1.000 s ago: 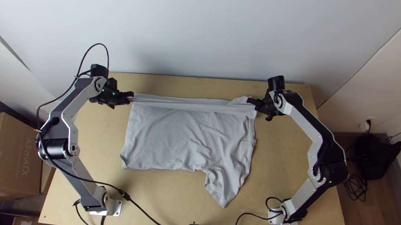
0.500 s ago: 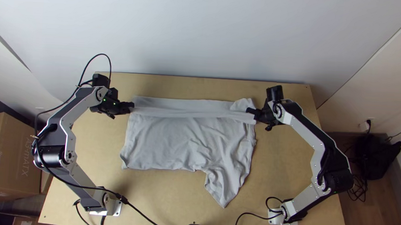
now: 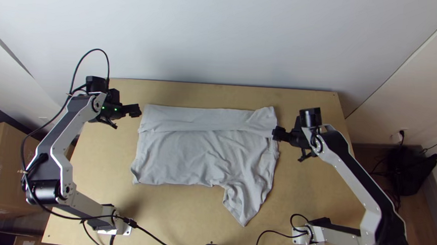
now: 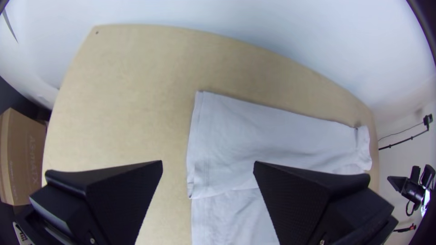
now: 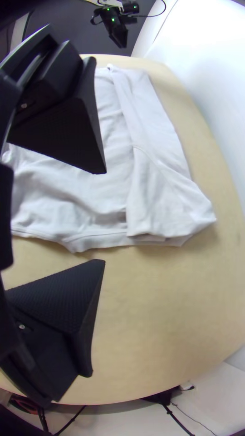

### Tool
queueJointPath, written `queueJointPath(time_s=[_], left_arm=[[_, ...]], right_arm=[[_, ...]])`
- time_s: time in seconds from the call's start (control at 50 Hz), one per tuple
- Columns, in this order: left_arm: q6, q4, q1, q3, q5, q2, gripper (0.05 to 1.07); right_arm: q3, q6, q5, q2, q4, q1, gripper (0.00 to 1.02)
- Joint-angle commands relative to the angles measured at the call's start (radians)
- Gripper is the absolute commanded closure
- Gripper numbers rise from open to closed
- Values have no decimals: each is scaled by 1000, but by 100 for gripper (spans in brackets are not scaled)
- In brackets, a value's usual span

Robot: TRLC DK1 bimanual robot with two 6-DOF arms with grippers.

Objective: Fold the t-shirt

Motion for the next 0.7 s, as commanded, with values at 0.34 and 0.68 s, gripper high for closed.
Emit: queueJointPath(time_s=[0.34, 0.68], left_arm=[[33, -55, 24, -58, 15, -165, 10], [33, -82, 29, -90, 14, -252, 10]], right_arm=[[-205, 212, -31, -194, -426, 304, 13], [-294, 258, -196, -85, -393, 444, 45]])
